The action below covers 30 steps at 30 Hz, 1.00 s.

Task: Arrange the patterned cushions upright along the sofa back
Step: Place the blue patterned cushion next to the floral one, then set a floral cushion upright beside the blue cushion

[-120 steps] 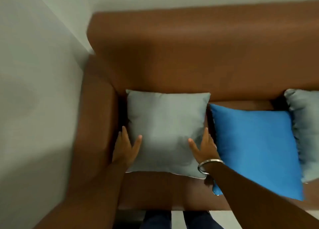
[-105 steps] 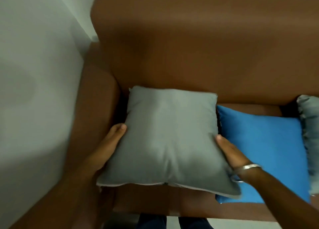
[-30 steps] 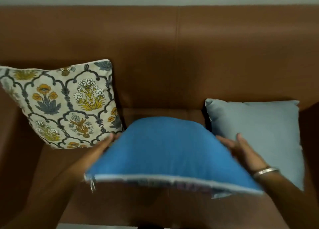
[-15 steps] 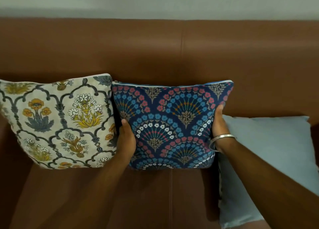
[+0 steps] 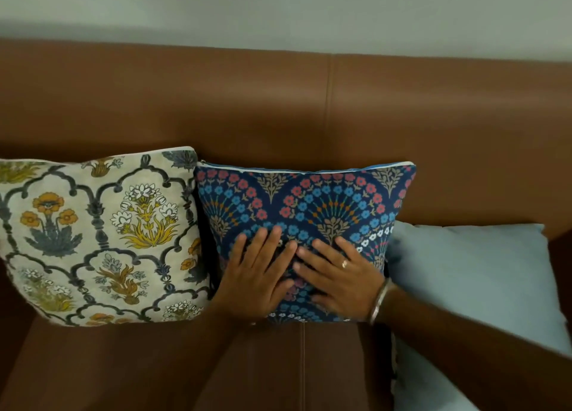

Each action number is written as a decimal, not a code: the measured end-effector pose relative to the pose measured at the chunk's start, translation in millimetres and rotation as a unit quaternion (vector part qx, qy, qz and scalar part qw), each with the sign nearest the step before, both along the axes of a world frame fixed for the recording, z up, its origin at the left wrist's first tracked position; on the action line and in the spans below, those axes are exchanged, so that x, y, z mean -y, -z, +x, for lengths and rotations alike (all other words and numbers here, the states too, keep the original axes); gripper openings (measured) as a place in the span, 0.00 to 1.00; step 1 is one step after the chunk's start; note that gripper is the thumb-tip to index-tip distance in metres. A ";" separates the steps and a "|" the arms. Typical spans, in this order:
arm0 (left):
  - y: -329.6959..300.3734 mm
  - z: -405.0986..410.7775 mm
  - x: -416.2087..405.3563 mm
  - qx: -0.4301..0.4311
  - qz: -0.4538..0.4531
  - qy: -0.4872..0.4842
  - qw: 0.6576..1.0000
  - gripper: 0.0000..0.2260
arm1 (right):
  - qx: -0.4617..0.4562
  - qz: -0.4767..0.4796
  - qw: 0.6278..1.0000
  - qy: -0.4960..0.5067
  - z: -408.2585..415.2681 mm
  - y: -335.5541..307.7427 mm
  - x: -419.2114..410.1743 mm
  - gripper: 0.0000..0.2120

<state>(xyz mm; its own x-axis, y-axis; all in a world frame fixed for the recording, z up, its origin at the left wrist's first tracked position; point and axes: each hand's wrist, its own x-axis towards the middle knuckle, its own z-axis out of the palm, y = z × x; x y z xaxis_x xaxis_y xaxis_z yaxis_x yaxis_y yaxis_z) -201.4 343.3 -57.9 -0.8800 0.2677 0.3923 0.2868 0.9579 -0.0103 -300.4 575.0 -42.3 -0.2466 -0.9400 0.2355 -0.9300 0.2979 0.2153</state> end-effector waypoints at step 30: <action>47.6 -4.4 -332.2 0.360 0.545 -0.417 0.632 0.41 | 0.617 -0.226 0.440 0.612 24.6 22.1 -402.9 0.24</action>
